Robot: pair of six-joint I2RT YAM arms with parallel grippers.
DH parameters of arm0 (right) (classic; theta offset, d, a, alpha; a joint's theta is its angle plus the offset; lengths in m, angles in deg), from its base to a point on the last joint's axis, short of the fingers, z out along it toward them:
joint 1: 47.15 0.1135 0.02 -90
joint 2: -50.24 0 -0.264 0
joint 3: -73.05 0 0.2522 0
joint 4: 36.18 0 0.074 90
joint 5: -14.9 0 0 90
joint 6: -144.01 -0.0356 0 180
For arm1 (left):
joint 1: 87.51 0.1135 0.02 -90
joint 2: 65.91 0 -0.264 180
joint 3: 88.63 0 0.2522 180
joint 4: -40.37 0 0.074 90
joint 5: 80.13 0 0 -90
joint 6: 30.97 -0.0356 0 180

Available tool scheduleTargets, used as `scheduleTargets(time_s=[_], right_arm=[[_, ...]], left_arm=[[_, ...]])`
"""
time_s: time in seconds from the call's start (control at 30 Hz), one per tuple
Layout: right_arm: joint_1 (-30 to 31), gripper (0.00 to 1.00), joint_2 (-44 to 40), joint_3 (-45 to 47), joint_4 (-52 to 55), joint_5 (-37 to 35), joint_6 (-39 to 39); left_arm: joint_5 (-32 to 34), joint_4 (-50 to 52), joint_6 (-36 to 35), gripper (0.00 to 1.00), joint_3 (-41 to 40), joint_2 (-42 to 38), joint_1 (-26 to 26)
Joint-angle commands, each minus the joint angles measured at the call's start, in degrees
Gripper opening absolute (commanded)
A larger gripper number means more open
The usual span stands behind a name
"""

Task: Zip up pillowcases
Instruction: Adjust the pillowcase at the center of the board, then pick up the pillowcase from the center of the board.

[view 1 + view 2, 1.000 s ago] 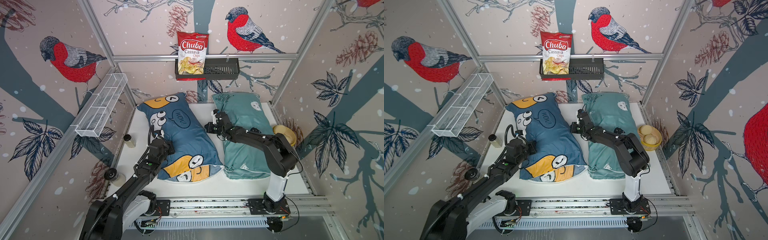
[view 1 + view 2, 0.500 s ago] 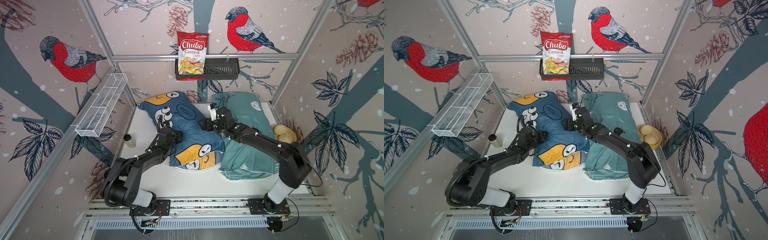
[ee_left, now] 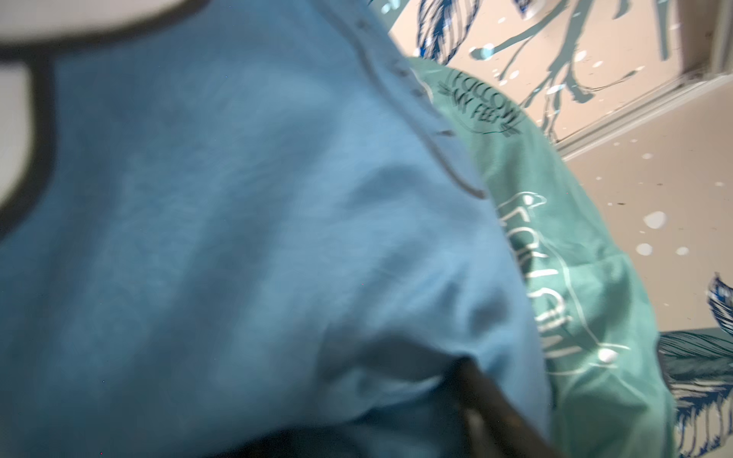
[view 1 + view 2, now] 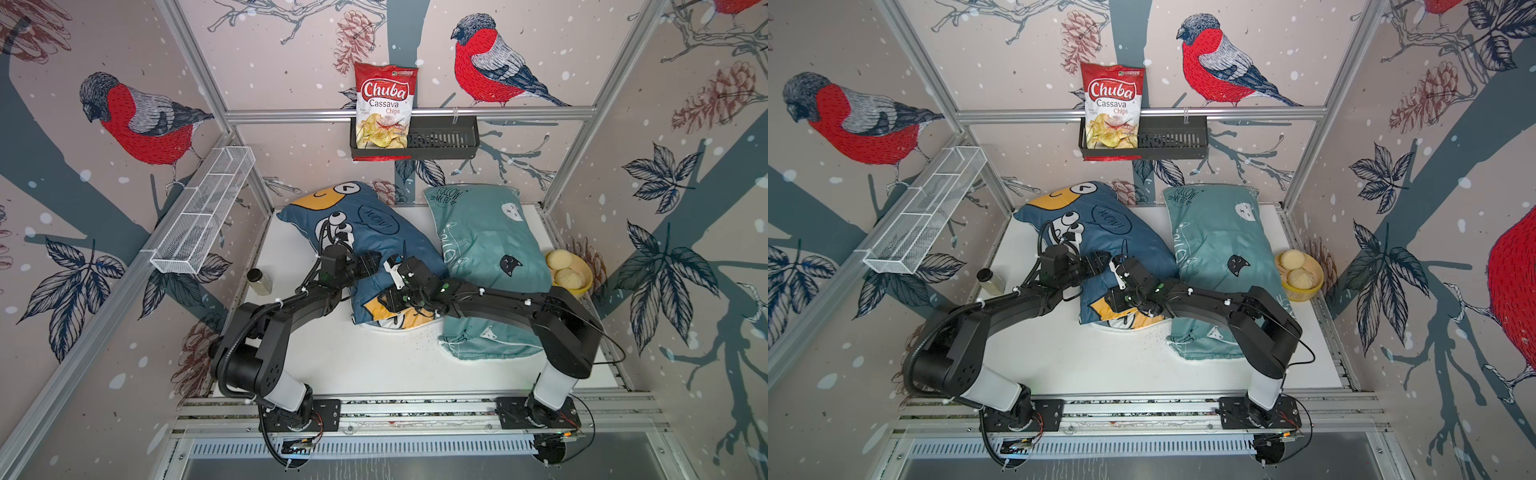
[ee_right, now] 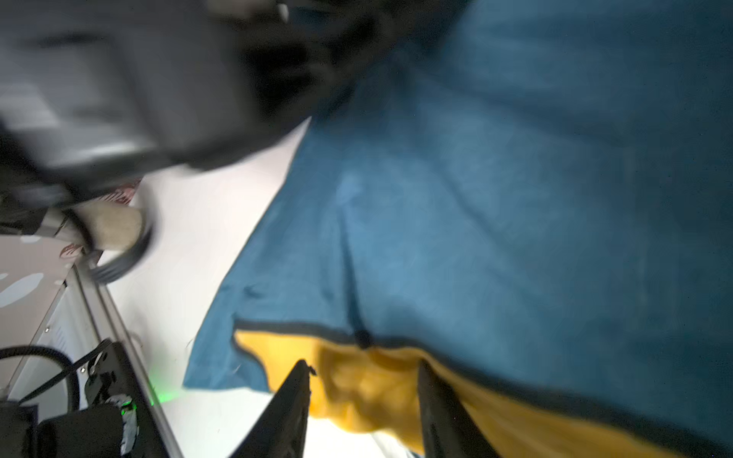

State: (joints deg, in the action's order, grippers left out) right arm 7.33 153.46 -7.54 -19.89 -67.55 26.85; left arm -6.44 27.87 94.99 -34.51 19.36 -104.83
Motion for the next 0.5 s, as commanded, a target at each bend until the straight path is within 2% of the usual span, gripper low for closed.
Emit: scheduleTargets(time_s=[0.0,0.17,0.3,0.37,0.47], right_arm=[[-2.84,0.42,2.87,-1.9,-3.88,-1.62,-1.71],[-7.62,0.38,6.73,-5.7,-4.83,0.1,-1.94],[-9.67,0.38,7.88,-7.22,-5.21,1.59,-1.61],[-10.13,0.38,7.96,-7.69,-5.1,1.84,-1.36],[-10.49,0.38,8.14,-8.1,-5.08,2.46,-1.23]], left_arm=[[4.32,5.62,-6.03,1.0,-2.04,-6.53,0.25],[7.58,13.61,-7.29,1.0,-11.1,-21.67,0.18],[3.65,11.56,-3.69,1.0,-21.77,-34.05,0.18],[1.05,8.75,-0.32,0.92,-26.54,-38.67,0.21],[-3.41,6.55,2.96,0.69,-30.28,-43.02,0.18]])
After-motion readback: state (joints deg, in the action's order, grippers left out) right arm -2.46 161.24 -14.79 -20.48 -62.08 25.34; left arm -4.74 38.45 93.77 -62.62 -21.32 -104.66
